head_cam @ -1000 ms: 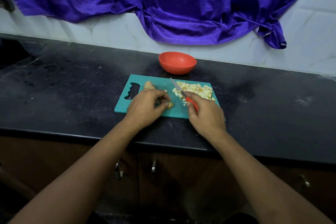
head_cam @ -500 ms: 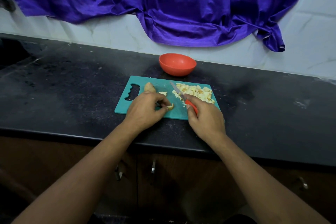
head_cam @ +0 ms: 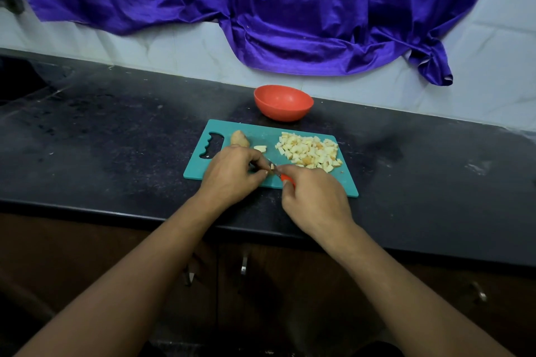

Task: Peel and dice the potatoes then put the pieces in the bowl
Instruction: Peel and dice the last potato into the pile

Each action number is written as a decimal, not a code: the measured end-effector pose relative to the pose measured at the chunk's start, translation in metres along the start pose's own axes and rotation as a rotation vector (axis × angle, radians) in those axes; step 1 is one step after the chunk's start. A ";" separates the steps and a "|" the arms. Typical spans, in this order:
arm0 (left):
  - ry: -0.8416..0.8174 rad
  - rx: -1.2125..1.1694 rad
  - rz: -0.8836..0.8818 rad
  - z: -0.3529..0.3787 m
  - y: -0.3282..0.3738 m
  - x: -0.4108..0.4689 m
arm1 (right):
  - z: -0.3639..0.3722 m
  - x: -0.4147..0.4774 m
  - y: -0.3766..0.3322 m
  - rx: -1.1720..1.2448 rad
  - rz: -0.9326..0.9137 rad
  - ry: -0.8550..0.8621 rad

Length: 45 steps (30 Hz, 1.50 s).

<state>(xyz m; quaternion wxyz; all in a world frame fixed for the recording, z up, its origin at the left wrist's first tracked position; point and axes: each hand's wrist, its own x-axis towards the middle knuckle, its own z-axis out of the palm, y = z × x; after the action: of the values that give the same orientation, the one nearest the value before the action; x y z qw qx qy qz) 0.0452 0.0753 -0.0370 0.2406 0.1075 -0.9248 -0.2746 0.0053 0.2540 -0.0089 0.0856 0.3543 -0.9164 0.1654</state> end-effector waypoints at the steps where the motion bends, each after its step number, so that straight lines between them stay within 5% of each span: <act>1: -0.001 -0.001 -0.003 0.000 -0.001 0.000 | 0.001 -0.002 -0.001 -0.028 -0.009 -0.001; 8: -0.007 -0.012 -0.018 0.002 -0.003 0.001 | 0.012 -0.012 0.000 -0.167 -0.090 -0.049; 14: 0.000 -0.041 -0.032 0.001 -0.004 0.002 | 0.004 -0.001 0.024 0.351 0.124 -0.007; 45: -0.005 -0.073 -0.065 -0.001 -0.002 0.000 | 0.007 -0.009 0.012 -0.249 -0.223 -0.090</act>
<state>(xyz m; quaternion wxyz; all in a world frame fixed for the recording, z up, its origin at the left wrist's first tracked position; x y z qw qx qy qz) 0.0456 0.0733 -0.0371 0.2329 0.1277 -0.9109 -0.3158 0.0037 0.2651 -0.0206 0.1058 0.4473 -0.8878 0.0240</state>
